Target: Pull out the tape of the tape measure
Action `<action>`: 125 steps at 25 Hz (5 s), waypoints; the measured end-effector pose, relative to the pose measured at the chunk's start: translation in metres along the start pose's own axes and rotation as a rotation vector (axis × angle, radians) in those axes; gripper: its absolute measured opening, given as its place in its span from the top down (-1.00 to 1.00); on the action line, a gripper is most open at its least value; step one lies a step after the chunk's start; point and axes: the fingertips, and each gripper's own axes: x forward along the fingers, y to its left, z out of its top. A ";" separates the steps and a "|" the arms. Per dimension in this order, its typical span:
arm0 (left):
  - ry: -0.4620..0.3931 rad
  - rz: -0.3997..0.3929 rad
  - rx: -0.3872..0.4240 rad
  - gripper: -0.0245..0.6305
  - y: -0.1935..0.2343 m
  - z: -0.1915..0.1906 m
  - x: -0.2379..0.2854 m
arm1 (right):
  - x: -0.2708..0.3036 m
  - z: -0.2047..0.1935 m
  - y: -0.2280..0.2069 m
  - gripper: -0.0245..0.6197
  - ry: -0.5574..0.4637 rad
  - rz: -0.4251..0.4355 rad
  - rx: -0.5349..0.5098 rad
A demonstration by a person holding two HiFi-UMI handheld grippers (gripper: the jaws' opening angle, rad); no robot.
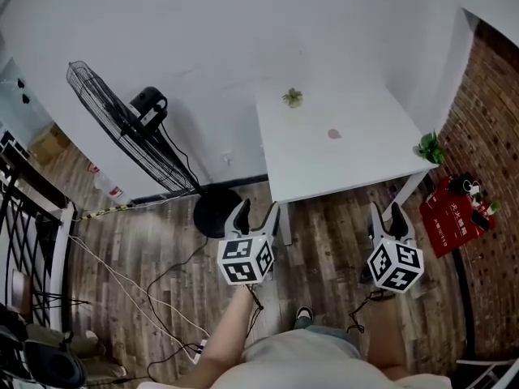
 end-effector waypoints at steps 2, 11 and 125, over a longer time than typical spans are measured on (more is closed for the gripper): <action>-0.005 0.004 0.003 0.11 -0.001 0.004 0.017 | 0.017 0.003 -0.008 0.18 0.001 0.004 0.003; 0.014 0.019 0.001 0.11 0.003 0.006 0.068 | 0.066 0.007 -0.030 0.18 0.016 0.004 0.026; 0.651 -1.137 0.774 0.10 -0.096 -0.181 0.518 | 0.398 -0.122 -0.209 0.26 0.306 -0.165 0.266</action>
